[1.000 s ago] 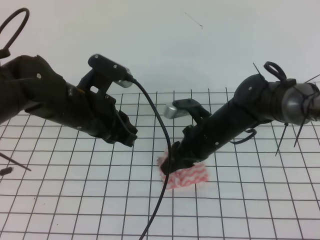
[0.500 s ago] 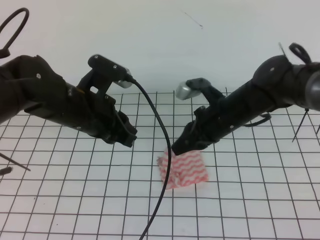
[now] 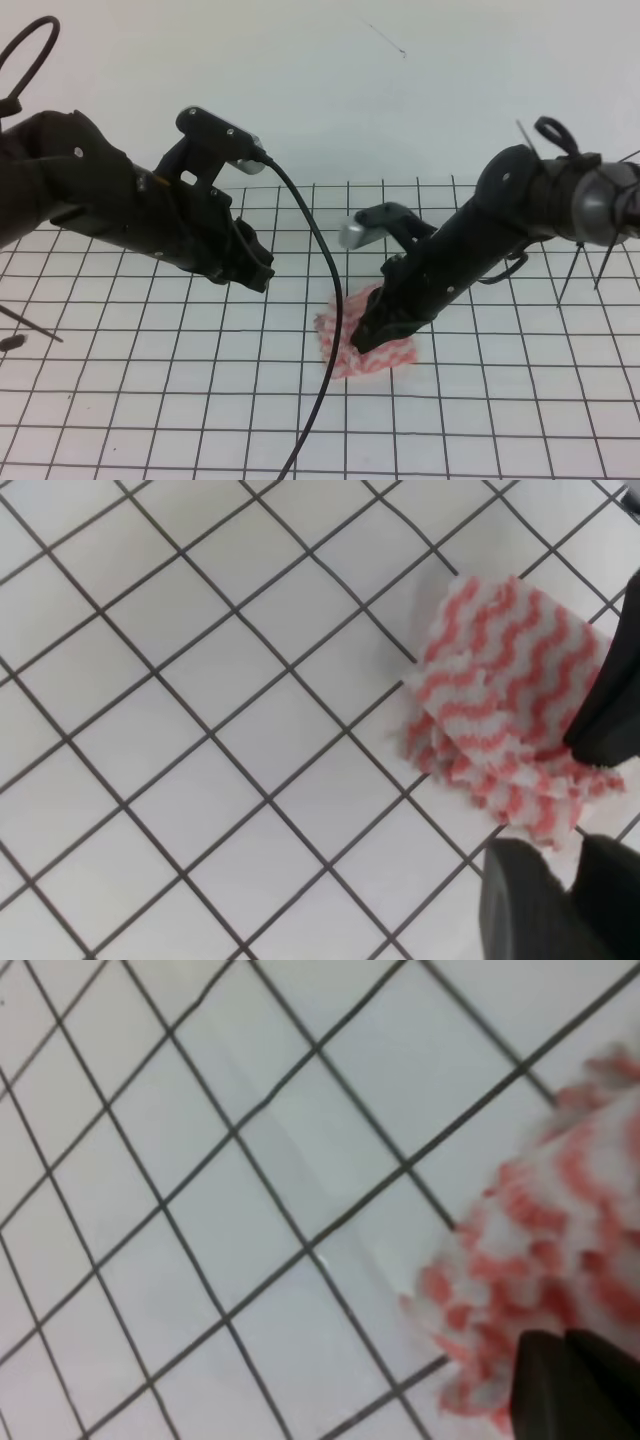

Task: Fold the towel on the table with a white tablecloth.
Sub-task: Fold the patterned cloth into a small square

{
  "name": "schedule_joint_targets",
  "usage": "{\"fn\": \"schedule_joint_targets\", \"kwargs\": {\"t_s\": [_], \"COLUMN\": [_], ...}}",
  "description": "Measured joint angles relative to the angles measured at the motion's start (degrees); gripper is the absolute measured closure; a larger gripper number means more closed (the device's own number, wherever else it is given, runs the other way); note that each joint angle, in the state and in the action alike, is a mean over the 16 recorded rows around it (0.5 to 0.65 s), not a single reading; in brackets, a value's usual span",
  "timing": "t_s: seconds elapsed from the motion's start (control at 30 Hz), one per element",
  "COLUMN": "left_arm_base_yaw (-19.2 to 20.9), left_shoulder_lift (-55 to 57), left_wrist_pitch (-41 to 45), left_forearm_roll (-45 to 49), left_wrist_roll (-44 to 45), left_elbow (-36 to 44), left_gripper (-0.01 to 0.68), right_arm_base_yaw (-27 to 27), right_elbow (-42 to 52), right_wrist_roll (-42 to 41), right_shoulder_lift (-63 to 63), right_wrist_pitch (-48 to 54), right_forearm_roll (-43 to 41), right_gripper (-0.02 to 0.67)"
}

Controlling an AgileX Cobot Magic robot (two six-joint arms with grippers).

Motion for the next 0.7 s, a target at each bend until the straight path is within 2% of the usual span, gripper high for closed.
{"fn": "schedule_joint_targets", "kwargs": {"t_s": [0.37, 0.7], "left_arm_base_yaw": [0.0, 0.0], "left_shoulder_lift": [0.0, 0.0], "left_wrist_pitch": [0.44, 0.79], "left_forearm_roll": [0.48, 0.65], "left_wrist_roll": [0.0, 0.0], "left_elbow": [0.0, 0.0], "left_gripper": [0.568, 0.568], "right_arm_base_yaw": [2.37, 1.65], "right_elbow": [-0.02, -0.02], "right_wrist_roll": [-1.73, -2.93], "right_shoulder_lift": [0.78, 0.06], "right_wrist_pitch": [-1.05, -8.16], "right_forearm_roll": [2.6, 4.91], "right_gripper": [0.646, 0.646]}}
